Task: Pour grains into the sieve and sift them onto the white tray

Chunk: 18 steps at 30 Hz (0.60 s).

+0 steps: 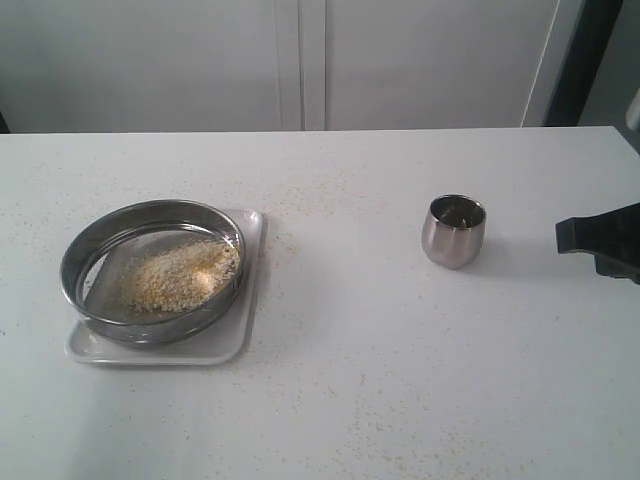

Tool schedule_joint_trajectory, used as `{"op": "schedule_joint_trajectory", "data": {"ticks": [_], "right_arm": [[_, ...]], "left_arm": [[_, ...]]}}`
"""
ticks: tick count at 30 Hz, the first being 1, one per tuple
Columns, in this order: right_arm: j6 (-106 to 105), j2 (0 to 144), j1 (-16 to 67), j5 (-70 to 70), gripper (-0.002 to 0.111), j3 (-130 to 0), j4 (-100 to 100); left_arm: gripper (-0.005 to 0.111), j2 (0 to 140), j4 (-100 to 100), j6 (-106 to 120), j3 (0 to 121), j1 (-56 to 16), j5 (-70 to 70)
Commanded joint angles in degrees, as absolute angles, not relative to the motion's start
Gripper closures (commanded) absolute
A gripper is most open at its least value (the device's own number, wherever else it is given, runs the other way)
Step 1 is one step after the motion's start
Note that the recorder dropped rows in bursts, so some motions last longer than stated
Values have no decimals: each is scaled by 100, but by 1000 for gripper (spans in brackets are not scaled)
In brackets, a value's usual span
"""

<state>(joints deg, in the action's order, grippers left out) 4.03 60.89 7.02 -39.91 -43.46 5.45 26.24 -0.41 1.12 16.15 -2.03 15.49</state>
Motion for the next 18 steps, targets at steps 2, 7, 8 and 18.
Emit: {"op": "schedule_joint_trajectory", "data": {"ticks": [2,7,8,18], "right_arm": [[430,6054,680,-3936,108,-4318,489],[430,6054,680,-3936,108,-4318,489],[430,6054,680,-3936,108,-4318,489],[430,6054,680,-3936,108,-4318,489]], "left_arm": [[107,3530,-74,195,2142,-187,2126],[107,3913,-74,-131,2205,-187,2226],[107,3912,-74,-131,2205,-187,2199],[107,4178,-74,-170,2337,-187,2445]]}}
